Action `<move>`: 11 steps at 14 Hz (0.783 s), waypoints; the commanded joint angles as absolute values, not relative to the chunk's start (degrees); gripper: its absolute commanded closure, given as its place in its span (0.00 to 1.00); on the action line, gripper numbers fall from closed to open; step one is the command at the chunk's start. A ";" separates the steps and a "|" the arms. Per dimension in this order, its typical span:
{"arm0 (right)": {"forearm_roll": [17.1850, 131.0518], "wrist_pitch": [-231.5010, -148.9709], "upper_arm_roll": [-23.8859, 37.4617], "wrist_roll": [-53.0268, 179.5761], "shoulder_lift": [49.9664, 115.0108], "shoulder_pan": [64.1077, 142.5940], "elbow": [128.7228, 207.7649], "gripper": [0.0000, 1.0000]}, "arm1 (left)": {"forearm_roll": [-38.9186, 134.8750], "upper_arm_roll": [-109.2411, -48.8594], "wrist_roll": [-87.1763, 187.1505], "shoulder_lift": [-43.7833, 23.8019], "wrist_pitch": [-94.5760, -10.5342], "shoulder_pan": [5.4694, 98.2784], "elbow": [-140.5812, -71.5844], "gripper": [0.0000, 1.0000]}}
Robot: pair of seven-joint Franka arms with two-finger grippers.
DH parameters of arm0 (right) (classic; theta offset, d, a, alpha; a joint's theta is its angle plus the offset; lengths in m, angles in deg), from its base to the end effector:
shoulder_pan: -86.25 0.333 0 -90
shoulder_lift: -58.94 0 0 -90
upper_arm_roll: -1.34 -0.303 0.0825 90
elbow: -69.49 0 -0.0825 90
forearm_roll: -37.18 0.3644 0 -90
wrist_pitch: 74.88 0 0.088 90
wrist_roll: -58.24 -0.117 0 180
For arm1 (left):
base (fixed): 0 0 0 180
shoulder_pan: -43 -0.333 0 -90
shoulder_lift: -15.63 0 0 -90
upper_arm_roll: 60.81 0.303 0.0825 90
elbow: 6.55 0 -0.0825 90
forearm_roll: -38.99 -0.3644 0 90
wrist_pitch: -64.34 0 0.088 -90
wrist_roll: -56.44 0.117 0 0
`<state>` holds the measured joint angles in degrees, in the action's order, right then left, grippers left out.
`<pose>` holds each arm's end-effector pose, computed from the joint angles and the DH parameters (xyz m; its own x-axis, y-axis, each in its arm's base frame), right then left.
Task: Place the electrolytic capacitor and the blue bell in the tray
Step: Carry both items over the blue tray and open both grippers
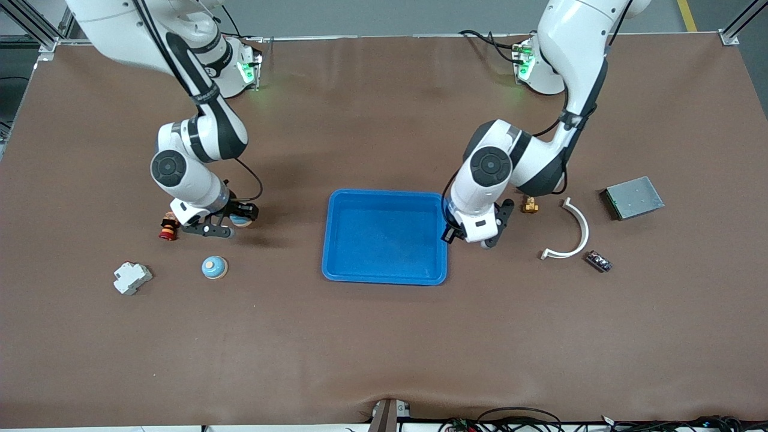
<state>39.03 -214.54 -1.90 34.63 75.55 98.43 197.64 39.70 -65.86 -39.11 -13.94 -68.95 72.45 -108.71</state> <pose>0.5017 0.1392 0.2256 0.9810 -0.1687 -0.0955 -0.1691 -0.9856 0.0038 0.5292 -0.3590 0.2614 0.4659 0.8831 -0.0552 0.8848 -0.4654 0.0232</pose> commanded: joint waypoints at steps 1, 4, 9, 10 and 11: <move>39.03 -208.22 -1.65 26.11 74.93 102.76 191.58 1.00 | 39.43 -65.38 -45.93 -17.23 -67.40 75.16 -104.38 1.00; 39.12 -205.75 -1.65 15.73 76.24 108.38 185.78 1.00 | 39.08 -65.38 -54.90 -21.71 -67.40 76.66 -99.20 1.00; 39.03 -205.75 -1.56 3.95 81.07 114.54 179.89 1.00 | 38.99 -65.29 -60.44 -23.48 -67.32 78.42 -99.35 1.00; 39.03 -205.75 -1.56 1.75 82.30 115.51 178.48 1.00 | 38.90 -65.29 -62.81 -24.18 -67.40 78.59 -99.45 1.00; 39.03 -205.75 -1.56 -0.45 83.97 116.56 176.64 1.00 | 38.90 -65.29 -65.09 -25.05 -67.40 79.20 -99.45 1.00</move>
